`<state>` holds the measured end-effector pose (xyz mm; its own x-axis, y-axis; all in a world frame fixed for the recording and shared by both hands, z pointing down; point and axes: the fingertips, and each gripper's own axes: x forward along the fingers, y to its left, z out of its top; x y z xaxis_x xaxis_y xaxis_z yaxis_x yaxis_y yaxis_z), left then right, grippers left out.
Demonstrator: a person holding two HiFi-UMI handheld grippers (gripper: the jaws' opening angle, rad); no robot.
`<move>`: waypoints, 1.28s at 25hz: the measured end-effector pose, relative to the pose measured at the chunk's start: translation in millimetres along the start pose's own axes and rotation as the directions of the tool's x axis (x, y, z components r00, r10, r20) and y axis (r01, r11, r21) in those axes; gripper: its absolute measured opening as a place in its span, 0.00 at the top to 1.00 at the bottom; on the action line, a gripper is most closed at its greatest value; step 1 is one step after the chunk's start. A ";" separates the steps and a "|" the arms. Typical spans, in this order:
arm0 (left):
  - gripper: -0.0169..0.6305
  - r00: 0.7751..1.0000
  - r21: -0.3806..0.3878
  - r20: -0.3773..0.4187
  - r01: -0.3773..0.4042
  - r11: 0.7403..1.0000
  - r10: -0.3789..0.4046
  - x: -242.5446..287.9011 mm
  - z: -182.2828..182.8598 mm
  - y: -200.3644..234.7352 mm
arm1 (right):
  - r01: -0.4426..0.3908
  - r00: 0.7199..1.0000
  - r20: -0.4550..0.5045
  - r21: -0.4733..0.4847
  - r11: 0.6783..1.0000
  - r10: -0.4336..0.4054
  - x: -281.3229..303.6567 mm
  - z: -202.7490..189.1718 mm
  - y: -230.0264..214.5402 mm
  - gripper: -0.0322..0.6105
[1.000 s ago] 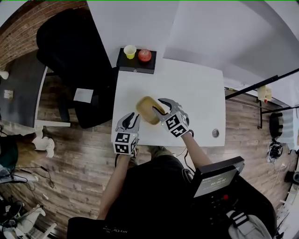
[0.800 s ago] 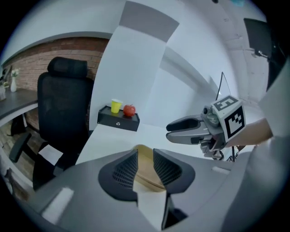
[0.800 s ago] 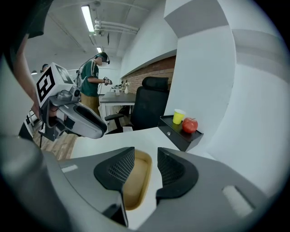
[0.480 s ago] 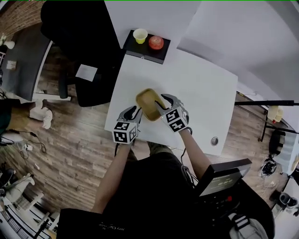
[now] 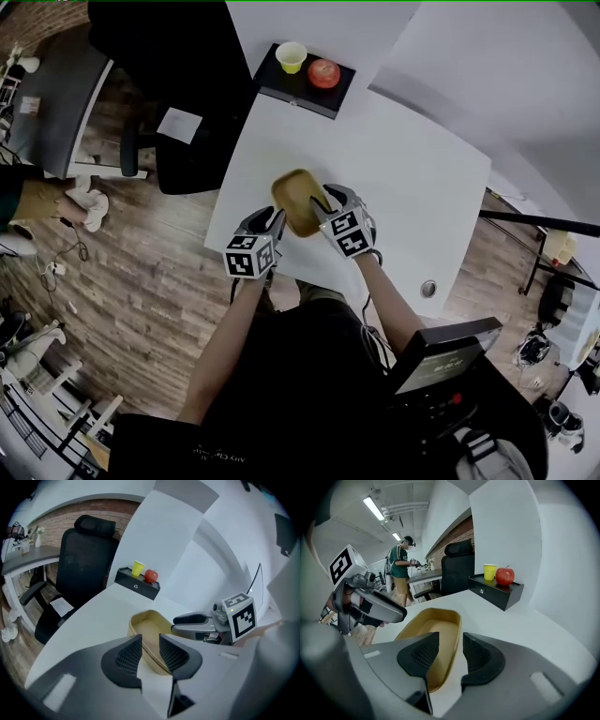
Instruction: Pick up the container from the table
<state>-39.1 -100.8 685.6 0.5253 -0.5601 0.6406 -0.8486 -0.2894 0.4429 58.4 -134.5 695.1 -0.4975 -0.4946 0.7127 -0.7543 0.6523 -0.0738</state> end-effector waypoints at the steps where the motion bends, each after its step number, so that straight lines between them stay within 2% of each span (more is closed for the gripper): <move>1: 0.80 1.000 -0.003 0.001 -0.011 1.000 0.011 -1.2 -1.4 0.6 | -0.004 1.000 -0.001 0.007 1.000 0.004 1.5 -1.6 2.8 0.68; 7: 0.79 0.998 -0.048 -0.004 -0.057 0.997 0.057 5.5 -4.1 4.3 | -0.016 1.000 -0.007 0.069 0.997 0.017 7.7 -6.2 1.1 0.68; 13: 0.79 0.996 -0.138 -0.026 -0.085 0.987 0.083 3.1 -20.1 12.0 | -0.029 0.998 -0.044 0.114 0.993 0.034 14.5 -15.3 6.3 0.68; 23: 0.79 0.997 -0.161 -0.039 -0.077 0.984 0.072 13.2 -16.9 9.3 | -0.025 0.996 -0.082 0.148 0.989 0.037 21.8 -24.5 10.8 0.68; 32: 0.80 0.996 -0.171 -0.052 -0.077 0.982 0.069 18.2 -16.2 14.2 | -0.030 0.996 -0.079 0.153 0.988 0.042 26.5 -24.8 15.6 0.70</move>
<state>-40.5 -102.5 713.6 0.4677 -0.5379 0.7014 -0.8634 -0.1080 0.4928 44.1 -123.2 730.1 -0.4935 -0.4200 0.7616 -0.7959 0.5712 -0.2008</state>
